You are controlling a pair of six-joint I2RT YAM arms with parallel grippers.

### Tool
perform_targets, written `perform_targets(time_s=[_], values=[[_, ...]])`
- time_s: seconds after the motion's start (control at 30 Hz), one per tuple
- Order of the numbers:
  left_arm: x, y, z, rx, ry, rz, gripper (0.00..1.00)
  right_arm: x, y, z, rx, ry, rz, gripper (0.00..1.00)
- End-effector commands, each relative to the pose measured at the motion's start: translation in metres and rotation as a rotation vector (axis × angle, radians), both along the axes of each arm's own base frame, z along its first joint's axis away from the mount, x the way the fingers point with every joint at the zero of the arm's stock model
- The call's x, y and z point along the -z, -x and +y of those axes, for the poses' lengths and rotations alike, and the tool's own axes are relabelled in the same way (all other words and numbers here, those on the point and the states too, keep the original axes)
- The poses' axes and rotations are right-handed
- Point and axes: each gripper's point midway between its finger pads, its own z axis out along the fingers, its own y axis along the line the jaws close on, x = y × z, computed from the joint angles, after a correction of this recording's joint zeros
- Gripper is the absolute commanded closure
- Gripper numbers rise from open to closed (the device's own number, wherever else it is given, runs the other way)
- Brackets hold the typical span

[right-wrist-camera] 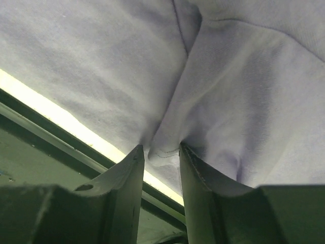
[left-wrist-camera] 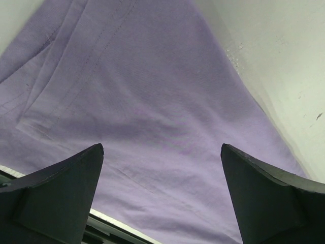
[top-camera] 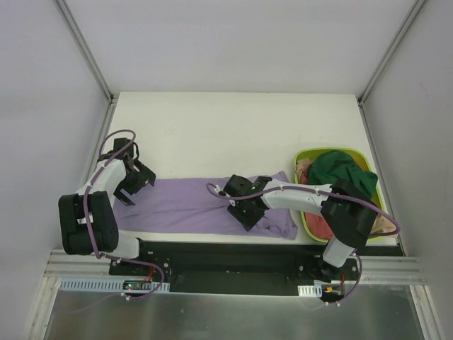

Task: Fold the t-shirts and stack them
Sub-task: Fold the other side of the tshirt into a rectangle

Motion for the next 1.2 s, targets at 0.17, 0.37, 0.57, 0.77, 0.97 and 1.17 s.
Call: perform_targets(time_s=[0.17,0.37,0.57,0.77,0.97,1.17], values=[[0.0,-0.003,-0.001,0.019,-0.001,0.007,0.01,-0.027,-0.008,0.01,0.04,-0.039,-0.06,0.74],[0.001,-0.003,-0.001,0.019,-0.002,0.012,0.01,-0.042,-0.009,0.015,0.051,-0.062,-0.062,0.89],[0.0,-0.009,-0.002,0.026,0.009,0.009,0.01,-0.051,-0.004,0.03,0.082,-0.128,-0.015,0.99],[-0.001,-0.01,-0.002,0.028,0.011,0.006,0.01,-0.051,-0.002,0.05,0.123,-0.192,0.023,0.96],[-0.001,-0.009,-0.003,0.034,0.013,0.006,0.01,-0.047,-0.003,0.051,0.112,-0.169,0.024,0.58],[-0.01,-0.017,-0.016,0.042,0.085,-0.037,0.01,-0.077,-0.019,0.042,0.13,-0.213,-0.1,0.15]])
